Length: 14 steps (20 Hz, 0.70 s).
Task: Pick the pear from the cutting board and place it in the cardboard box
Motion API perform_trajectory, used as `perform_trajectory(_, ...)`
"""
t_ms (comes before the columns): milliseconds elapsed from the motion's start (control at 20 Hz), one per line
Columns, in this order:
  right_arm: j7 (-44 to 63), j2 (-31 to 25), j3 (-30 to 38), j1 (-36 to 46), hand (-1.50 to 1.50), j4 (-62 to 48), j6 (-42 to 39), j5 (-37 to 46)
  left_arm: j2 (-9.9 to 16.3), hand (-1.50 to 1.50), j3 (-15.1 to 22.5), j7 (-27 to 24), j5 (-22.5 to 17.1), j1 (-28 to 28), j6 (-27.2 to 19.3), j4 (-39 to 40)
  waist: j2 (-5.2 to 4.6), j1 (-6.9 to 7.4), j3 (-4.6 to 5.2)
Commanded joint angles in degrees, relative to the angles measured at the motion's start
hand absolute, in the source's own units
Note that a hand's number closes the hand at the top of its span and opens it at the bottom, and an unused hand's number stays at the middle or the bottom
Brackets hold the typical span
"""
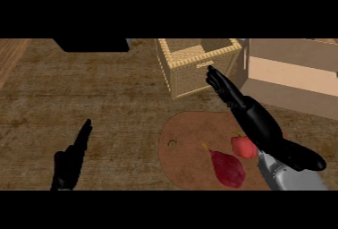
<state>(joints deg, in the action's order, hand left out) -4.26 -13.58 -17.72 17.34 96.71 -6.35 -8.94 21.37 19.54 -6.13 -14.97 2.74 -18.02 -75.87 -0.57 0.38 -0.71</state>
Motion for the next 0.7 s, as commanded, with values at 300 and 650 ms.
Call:
perform_trajectory(300, 4.69, -15.49, 8.12, 8.32, -1.5, -6.27, -14.91, -5.25, 12.45, 0.0, -0.22, -2.91, 5.74, -3.27, 5.07, -18.55, 0.08, -3.5, 0.83)
perform_trajectory(650, -17.93, -21.35, 13.76, 8.67, -1.5, -21.73, -31.58, -3.71, 11.76, 0.0, -1.35, 0.09, 3.93, -14.92, 10.94, -15.14, -0.36, -0.3, 0.53)
